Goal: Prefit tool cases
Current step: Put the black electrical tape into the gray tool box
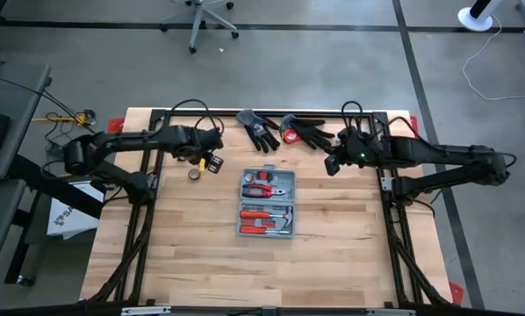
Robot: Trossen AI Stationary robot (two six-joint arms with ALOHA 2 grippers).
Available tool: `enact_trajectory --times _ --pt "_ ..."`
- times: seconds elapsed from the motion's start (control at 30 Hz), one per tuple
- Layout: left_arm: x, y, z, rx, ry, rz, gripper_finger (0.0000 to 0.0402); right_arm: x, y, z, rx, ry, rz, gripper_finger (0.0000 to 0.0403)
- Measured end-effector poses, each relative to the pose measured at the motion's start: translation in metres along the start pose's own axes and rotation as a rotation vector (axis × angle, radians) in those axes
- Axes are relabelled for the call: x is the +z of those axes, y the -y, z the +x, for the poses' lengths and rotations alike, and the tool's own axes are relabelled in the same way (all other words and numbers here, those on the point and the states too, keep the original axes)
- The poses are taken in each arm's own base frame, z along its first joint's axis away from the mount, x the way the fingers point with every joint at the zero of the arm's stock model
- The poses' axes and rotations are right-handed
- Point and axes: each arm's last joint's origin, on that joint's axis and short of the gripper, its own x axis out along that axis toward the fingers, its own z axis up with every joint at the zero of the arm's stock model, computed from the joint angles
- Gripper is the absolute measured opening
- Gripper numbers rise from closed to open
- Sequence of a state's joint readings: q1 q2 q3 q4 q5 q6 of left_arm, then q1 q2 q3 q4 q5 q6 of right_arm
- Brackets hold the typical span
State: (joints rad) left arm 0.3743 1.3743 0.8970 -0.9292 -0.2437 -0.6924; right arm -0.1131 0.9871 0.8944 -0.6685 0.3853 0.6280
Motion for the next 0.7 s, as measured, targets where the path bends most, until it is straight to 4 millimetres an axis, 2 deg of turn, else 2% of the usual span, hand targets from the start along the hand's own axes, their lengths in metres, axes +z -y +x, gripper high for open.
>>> enact_trajectory --times 0.23,0.47,0.7 --pt "0.008 0.000 0.019 -0.015 -0.088 0.087 0.0129 -0.002 -0.002 0.018 -0.053 -0.045 0.015 0.0000" --pt "0.008 0.004 0.030 -0.001 -0.122 0.083 0.0160 -0.004 -0.005 0.027 -0.073 -0.073 -0.002 0.0000" --pt "-0.014 -0.003 0.050 -0.022 -0.214 0.014 0.0168 -0.005 -0.005 0.029 -0.085 -0.077 -0.038 0.0000"
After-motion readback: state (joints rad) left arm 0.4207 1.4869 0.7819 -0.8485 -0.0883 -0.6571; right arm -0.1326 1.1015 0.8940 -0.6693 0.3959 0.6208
